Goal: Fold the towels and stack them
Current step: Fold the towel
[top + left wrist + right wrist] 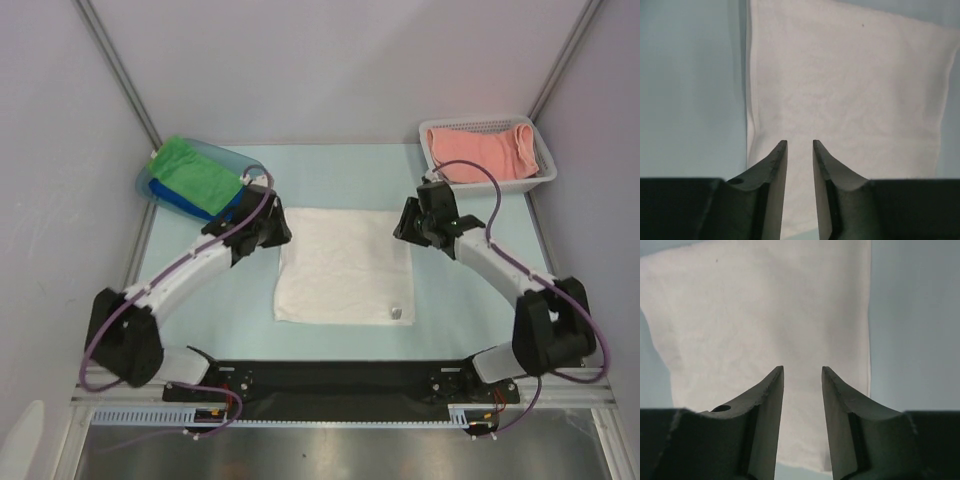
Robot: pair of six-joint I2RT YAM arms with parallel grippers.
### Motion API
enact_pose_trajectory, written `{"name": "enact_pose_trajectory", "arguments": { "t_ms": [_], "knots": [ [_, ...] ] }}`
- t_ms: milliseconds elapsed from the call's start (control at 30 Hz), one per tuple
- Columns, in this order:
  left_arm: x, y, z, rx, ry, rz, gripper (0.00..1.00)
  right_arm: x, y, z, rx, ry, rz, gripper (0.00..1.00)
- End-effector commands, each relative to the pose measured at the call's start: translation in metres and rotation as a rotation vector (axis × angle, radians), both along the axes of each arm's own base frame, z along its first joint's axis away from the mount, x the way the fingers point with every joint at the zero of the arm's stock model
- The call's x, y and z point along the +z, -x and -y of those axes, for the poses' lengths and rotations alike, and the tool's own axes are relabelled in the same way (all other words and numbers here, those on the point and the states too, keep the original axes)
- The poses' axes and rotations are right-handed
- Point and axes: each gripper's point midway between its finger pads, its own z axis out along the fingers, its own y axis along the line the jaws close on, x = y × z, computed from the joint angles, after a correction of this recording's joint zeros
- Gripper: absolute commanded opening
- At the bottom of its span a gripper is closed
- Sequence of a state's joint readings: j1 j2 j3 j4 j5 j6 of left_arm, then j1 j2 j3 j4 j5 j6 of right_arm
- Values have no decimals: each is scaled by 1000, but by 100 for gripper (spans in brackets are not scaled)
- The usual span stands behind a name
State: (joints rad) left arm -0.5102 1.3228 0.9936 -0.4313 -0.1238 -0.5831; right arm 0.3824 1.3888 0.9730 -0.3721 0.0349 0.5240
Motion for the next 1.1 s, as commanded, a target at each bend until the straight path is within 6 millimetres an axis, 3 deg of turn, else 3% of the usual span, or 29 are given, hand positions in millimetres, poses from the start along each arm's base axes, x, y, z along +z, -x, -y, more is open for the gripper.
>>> {"name": "enact_pose_trajectory", "arguments": {
  "t_ms": [0, 33, 100, 133, 200, 267, 367, 467, 633, 667, 733, 867, 1067],
  "knots": [
    [-9, -46, 10, -27, -13, 18, 29, 1, -50, -8, 45, -49, 67, 40],
    [-29, -60, 10, -31, -39, -10, 27, -19, -59, -5, 32, -44, 24, 39],
    [-29, -87, 18, -55, -15, 9, 20, -22, -80, -9, 34, -33, 34, 38],
    [-51, -93, 18, -56, -37, -31, 20, -40, -86, -10, 37, -17, -2, 37],
    [-53, -112, 18, -55, -49, -30, 17, -44, -103, -11, 33, -4, 7, 37],
    [-71, -129, 11, -38, -64, -47, 17, -71, -110, -8, 25, 14, -45, 36],
    [-94, -146, -3, -4, -98, -82, 15, -93, -121, -1, 3, 34, -89, 34],
    [-104, -160, -15, 28, -116, -79, 16, -100, -126, 14, -32, 57, -92, 34],
    [-114, -178, -23, 55, -141, -85, 17, -103, -130, 31, -65, 63, -96, 34],
    [-108, -186, -20, 57, -139, -67, 17, -103, -130, 32, -68, 65, -98, 34],
    [-112, -190, -22, 66, -152, -77, 21, -96, -130, 35, -75, 60, -86, 35],
    [-101, -197, -19, 62, -140, -42, 29, -80, -135, 40, -88, 60, -47, 38],
    [-101, -203, -17, 31, -163, -43, 31, -72, -142, 62, -130, 143, -31, 39]
  ]
}}
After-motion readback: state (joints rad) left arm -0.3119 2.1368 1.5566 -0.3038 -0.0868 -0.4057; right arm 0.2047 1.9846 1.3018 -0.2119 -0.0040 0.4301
